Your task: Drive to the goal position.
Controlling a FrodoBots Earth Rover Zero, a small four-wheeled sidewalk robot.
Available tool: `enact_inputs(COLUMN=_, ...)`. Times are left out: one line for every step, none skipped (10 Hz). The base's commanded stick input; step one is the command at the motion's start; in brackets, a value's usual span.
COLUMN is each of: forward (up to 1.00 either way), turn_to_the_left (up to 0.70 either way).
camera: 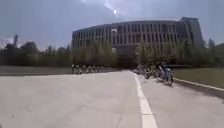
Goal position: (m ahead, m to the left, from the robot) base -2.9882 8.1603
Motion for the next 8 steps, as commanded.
enact_inputs(forward=0.7, turn_to_the_left=0.0)
enact_inputs(forward=0.7, turn_to_the_left=0.0)
enact_inputs(forward=0.7, turn_to_the_left=0.0)
enact_inputs(forward=0.7, turn_to_the_left=0.0)
enact_inputs(forward=0.7, turn_to_the_left=0.0)
enact_inputs(forward=0.7, turn_to_the_left=0.0)
enact_inputs(forward=0.7, turn_to_the_left=0.0)
enact_inputs(forward=0.7, turn_to_the_left=-0.29)
